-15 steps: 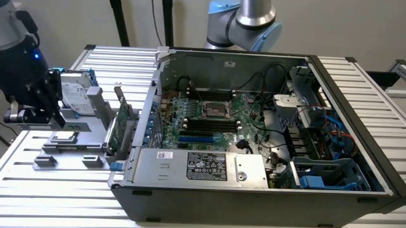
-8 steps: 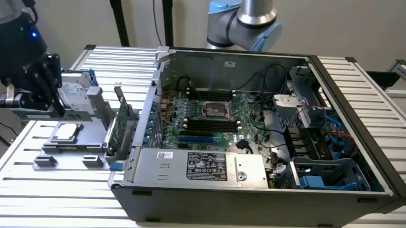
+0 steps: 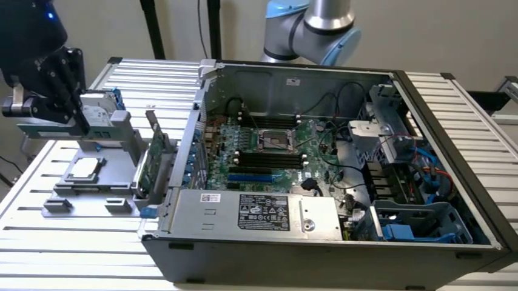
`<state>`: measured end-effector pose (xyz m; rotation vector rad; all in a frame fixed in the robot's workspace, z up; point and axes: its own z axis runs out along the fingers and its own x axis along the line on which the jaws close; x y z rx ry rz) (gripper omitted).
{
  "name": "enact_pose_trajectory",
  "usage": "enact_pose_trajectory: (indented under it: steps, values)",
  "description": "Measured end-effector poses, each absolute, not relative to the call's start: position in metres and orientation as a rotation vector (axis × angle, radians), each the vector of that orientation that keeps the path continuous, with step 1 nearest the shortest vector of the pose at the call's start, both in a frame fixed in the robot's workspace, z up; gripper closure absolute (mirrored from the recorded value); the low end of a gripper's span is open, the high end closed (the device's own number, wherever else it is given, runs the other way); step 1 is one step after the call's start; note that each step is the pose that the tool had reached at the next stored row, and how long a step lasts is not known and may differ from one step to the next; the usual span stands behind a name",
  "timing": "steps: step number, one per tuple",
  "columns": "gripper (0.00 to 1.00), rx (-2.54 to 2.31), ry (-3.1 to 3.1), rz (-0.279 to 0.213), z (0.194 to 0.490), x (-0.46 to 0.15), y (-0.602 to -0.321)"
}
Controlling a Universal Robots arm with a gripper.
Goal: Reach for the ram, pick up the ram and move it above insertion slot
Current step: 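Pick up the ram and move it above insertion slot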
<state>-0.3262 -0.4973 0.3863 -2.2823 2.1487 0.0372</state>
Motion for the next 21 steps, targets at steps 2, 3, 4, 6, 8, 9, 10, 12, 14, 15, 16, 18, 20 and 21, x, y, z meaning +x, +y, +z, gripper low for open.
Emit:
enact_pose_trajectory:
  steps: [2,3,4,6,8,9,10,12,14,15,16,18,20,21]
  values:
    - [0.87,-2.278,2.145,0.046,0.388,-0.319,-0.497]
    - [0.87,-2.276,2.143,0.049,0.388,-0.316,-0.497]
    - [0.87,-2.274,2.141,0.053,0.388,-0.312,-0.497]
    - [0.87,-2.271,2.138,0.059,0.389,-0.305,-0.497]
    - [0.87,-2.268,2.135,0.065,0.390,-0.298,-0.496]
    - [0.87,-2.267,2.134,0.068,0.390,-0.294,-0.496]
    - [0.87,-2.265,2.133,0.070,0.390,-0.290,-0.496]
    - [0.87,-2.263,2.130,0.075,0.391,-0.283,-0.495]
    - [0.87,-2.260,2.127,0.081,0.391,-0.276,-0.495]
    - [0.87,-2.259,2.126,0.083,0.392,-0.272,-0.495]
    - [0.87,-2.258,2.125,0.085,0.392,-0.268,-0.495]
    - [0.87,-2.256,2.123,0.089,0.392,-0.261,-0.494]
    - [0.87,-2.254,2.121,0.092,0.393,-0.253,-0.494]
    - [0.87,-2.253,2.121,0.094,0.393,-0.250,-0.493]
